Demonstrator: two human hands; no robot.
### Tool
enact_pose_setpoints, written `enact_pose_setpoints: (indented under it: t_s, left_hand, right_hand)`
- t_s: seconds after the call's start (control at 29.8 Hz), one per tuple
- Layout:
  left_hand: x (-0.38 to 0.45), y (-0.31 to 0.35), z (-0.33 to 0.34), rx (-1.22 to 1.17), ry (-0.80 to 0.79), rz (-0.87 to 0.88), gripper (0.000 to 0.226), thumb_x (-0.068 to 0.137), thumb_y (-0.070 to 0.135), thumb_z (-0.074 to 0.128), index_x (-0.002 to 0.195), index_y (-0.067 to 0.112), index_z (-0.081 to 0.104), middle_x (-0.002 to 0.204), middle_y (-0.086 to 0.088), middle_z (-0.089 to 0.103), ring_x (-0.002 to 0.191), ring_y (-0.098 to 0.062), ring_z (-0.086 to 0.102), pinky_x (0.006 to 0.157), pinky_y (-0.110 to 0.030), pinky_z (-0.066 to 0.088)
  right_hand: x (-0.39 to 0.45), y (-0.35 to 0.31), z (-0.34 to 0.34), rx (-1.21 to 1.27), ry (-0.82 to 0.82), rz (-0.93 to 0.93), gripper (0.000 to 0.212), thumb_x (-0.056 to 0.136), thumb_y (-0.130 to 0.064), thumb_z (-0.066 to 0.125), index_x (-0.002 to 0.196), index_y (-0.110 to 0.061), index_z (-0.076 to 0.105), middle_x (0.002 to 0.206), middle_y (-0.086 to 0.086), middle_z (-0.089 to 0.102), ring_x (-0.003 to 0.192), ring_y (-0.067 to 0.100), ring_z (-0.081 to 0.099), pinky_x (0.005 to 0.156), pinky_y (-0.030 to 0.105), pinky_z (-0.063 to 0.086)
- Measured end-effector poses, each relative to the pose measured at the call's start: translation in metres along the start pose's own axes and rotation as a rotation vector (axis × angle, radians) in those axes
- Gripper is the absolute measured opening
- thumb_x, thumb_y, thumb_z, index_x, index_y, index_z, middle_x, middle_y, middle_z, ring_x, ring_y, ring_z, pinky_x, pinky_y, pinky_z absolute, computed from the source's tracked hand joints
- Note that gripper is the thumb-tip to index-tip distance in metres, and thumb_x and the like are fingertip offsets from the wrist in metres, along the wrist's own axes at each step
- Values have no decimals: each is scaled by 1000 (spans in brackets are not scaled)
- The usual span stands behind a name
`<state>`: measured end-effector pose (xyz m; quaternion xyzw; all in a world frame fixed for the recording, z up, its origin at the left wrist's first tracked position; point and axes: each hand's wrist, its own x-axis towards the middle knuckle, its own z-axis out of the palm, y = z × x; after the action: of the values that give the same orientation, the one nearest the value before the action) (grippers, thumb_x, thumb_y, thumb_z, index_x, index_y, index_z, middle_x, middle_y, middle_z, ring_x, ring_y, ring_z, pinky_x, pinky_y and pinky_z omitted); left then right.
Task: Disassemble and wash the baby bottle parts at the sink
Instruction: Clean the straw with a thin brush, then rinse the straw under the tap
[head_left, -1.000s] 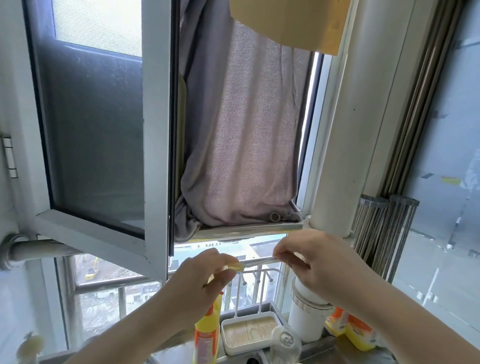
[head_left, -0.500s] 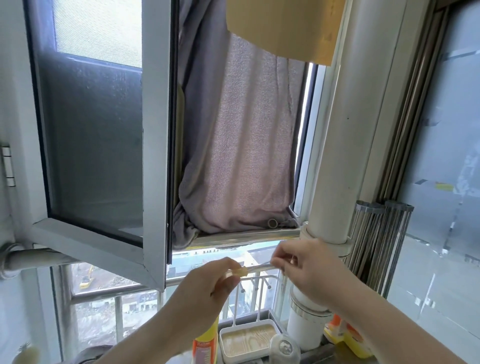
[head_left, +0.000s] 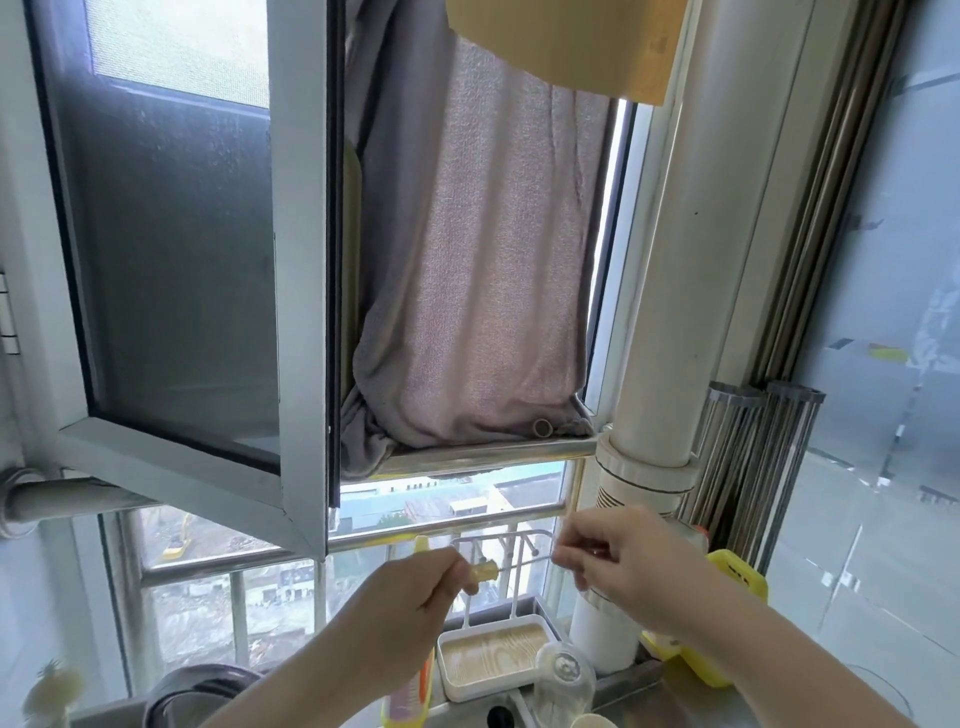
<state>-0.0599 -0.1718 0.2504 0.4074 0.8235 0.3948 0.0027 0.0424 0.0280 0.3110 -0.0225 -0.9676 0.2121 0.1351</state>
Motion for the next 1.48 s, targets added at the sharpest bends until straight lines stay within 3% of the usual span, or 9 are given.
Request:
enact_pose_setpoints:
  t_s: [0.17,0.4,0.5,0.67,0.91,1.11,1.31,1.38,1.48]
  left_hand:
    - [-9,-29,19,-93,-35,-106,22,100,26,37,85,30,53,88,11,62,82,-11,61,67,-17,44]
    - [-24,-45,56,-329,-35,-210,25,98,17,43,96,42,51,76,6,53,62,-6,47,57,-15,39]
    - [-38,-66,83,-426,-24,-303,18,97,17,45,94,31,55,70,6,52,55,-5,43,53,-17,36]
    - [-77,-97,123,-596,-22,-485,27,93,2,50,81,23,63,62,11,56,54,-5,42,56,-17,34]
    - [-138,-139,146,-711,24,-656,15,78,30,53,86,26,66,59,12,60,57,-7,48,61,-28,42]
    - [-186,-169,150,-732,47,-791,15,92,6,54,92,16,65,73,2,63,66,-8,54,64,-16,44]
    - [-192,-221,120,-516,240,-859,41,95,21,49,106,60,42,102,7,56,92,-5,56,77,-17,40]
    - [-181,-242,110,-446,277,-860,43,96,20,48,117,56,36,105,5,53,87,-5,53,74,-14,38]
    - [-166,-276,107,-436,312,-871,43,96,16,47,133,38,39,120,4,53,100,-7,54,90,-18,33]
  right_hand:
    - [-17,25,11,10,2,145,25,88,-27,62,65,-34,57,61,-7,63,62,0,57,58,11,41]
    - [-26,32,55,217,69,250,16,91,-26,58,76,-31,59,62,-6,62,57,-4,53,54,12,43]
    - [-27,32,91,368,28,320,3,89,-26,61,87,-28,62,68,-5,63,62,1,56,56,14,43]
    - [-32,28,170,518,-114,375,11,87,-27,64,97,-30,64,61,-6,62,57,-2,55,57,8,40]
    - [-47,13,266,774,-309,437,5,85,-18,66,83,-18,70,62,-6,63,61,4,57,60,14,45]
    - [-60,-4,327,848,-393,518,9,85,-8,65,76,-9,69,60,6,61,57,13,53,53,19,45]
    - [-53,-7,357,796,-368,571,9,84,-16,68,75,-13,69,55,-3,56,53,9,48,53,18,39]
    - [-51,-7,362,780,-363,576,9,83,-18,69,74,-15,69,56,-2,56,54,9,48,55,20,40]
    - [-49,-8,368,772,-343,588,9,82,-18,69,74,-15,69,57,0,55,56,11,48,56,22,40]
